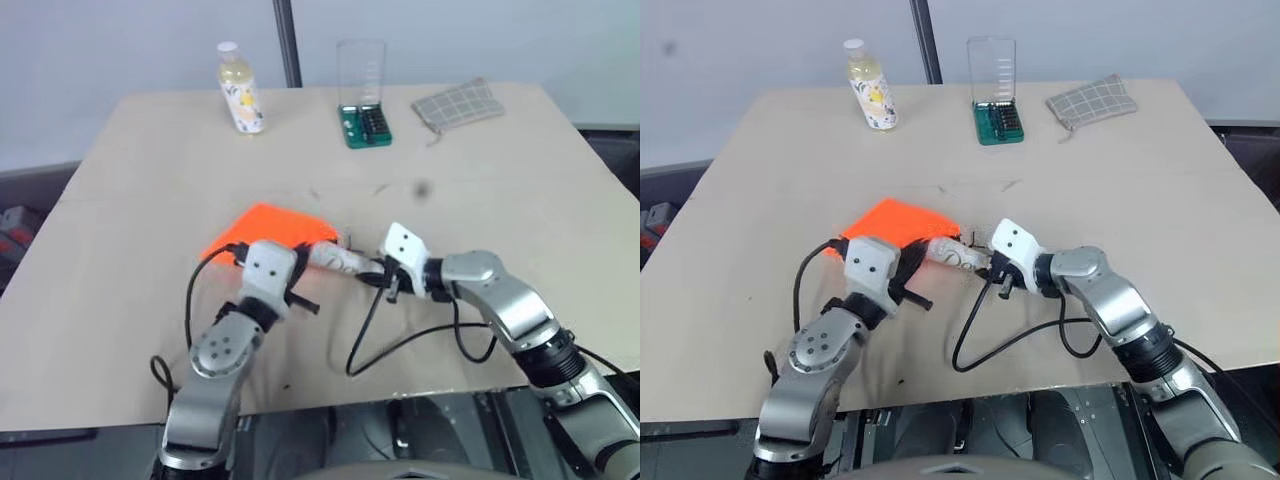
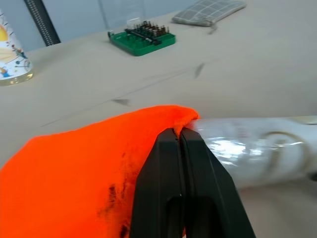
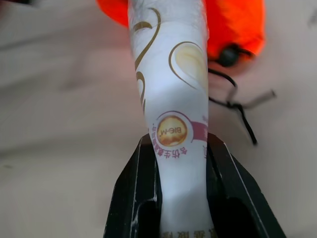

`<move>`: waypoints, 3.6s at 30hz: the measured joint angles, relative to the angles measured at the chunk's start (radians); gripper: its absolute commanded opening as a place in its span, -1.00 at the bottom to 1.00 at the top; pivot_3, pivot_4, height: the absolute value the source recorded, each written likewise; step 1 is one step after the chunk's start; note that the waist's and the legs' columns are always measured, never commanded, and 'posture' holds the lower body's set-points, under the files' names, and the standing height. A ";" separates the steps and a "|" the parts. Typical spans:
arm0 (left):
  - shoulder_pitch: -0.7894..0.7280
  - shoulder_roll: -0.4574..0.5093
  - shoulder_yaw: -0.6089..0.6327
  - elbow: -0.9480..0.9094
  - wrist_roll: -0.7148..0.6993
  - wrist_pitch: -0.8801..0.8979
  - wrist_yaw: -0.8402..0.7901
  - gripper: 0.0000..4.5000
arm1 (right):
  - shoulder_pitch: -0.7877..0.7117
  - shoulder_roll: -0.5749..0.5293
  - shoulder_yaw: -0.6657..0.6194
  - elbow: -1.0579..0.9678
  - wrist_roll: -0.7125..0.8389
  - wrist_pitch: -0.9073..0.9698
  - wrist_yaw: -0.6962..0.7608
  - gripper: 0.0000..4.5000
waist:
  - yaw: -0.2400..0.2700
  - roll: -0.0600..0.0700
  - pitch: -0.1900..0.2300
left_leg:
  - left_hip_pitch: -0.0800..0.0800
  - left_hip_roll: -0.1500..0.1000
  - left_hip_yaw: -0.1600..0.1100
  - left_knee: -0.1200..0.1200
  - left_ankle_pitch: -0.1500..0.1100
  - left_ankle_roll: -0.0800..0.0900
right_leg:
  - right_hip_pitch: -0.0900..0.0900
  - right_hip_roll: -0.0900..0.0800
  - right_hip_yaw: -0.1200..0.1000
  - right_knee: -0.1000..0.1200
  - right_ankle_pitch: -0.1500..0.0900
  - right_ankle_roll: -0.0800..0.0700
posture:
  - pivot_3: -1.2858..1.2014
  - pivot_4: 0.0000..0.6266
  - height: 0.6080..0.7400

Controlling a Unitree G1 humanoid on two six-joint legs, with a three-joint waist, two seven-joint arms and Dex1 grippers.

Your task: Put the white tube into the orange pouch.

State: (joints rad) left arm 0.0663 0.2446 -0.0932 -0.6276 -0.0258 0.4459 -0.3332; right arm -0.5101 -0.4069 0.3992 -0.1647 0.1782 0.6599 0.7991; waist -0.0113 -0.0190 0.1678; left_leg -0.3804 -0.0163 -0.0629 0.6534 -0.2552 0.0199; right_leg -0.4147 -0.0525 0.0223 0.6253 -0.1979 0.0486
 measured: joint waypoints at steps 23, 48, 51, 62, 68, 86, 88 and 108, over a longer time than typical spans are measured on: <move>-0.016 0.121 -0.092 0.013 -0.037 -0.050 -0.134 -1.00 | -0.169 0.160 0.028 0.145 -0.036 0.032 -0.022 -0.85 | -0.003 0.001 0.001 | 0.000 0.000 0.000 0.000 0.000 0.000 | -0.001 0.000 0.000 0.000 0.000 0.000 | 0.03 -0.52 1.00; -0.102 0.108 0.008 0.132 -0.129 -0.077 -0.161 -1.00 | -0.135 0.094 -0.059 0.065 0.084 0.071 0.177 0.97 | -0.014 0.002 0.002 | 0.000 -0.004 -0.003 -0.002 0.000 0.000 | -0.002 0.000 0.000 0.000 0.000 0.000 | 0.03 -0.52 1.00; -0.103 0.110 0.009 0.149 -0.139 -0.077 -0.165 -1.00 | -0.136 -0.011 -0.068 0.004 0.130 0.081 0.249 0.97 | -0.010 0.002 0.002 | -0.001 -0.004 -0.003 -0.002 0.000 0.000 | -0.002 0.000 -0.002 0.000 0.000 0.000 | 0.03 -0.52 1.00; -0.143 0.115 0.032 0.212 -0.165 -0.078 -0.166 -1.00 | -0.179 -0.164 0.026 0.164 -0.052 0.004 0.230 0.97 | -0.003 0.002 0.002 | -0.002 -0.005 -0.001 -0.001 0.000 0.000 | -0.002 -0.002 -0.001 0.000 0.000 0.000 | 0.03 -0.52 1.00; -0.152 0.115 0.039 0.226 -0.169 -0.081 -0.168 -1.00 | -0.269 -0.089 0.100 0.280 -0.147 0.001 0.212 0.97 | -0.010 0.002 0.002 | 0.000 -0.004 -0.001 -0.002 0.000 0.000 | -0.002 -0.001 0.000 0.000 0.000 0.000 | 0.03 -0.52 1.00; -0.122 0.151 -0.042 0.225 -0.150 -0.095 -0.233 -1.00 | -0.288 -0.012 -0.034 0.362 -0.141 -0.065 0.079 0.97 | -0.005 0.003 0.003 | -0.003 -0.009 -0.012 -0.005 0.000 0.000 | -0.003 -0.006 -0.005 0.000 0.000 0.000 | 0.03 -0.52 1.00; -0.107 0.173 -0.071 0.226 -0.120 -0.104 -0.235 -1.00 | -0.276 -0.038 -0.066 0.336 -0.114 -0.063 0.109 0.97 | -0.005 0.003 0.003 | -0.003 -0.008 -0.012 -0.005 0.000 0.000 | -0.003 -0.004 -0.005 0.000 0.000 0.000 | 0.03 -0.52 1.00; -0.080 0.176 -0.152 0.266 -0.024 -0.128 -0.220 -1.00 | -0.455 0.323 -0.233 1.004 -0.121 -0.342 -0.170 0.97 | -0.008 0.004 0.003 | -0.001 -0.008 -0.010 -0.005 0.000 -0.001 | -0.002 -0.003 -0.001 0.000 0.000 0.000 | 0.03 -0.52 1.00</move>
State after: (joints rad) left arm -0.0137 0.4209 -0.2448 -0.3615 -0.0496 0.3182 -0.5535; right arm -0.9649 -0.0839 0.1665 0.8391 0.0576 0.3180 0.6293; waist -0.0190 -0.0148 0.1709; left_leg -0.3816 -0.0246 -0.0730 0.6489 -0.2548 0.0192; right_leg -0.4171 -0.0557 0.0209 0.6258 -0.1977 0.0482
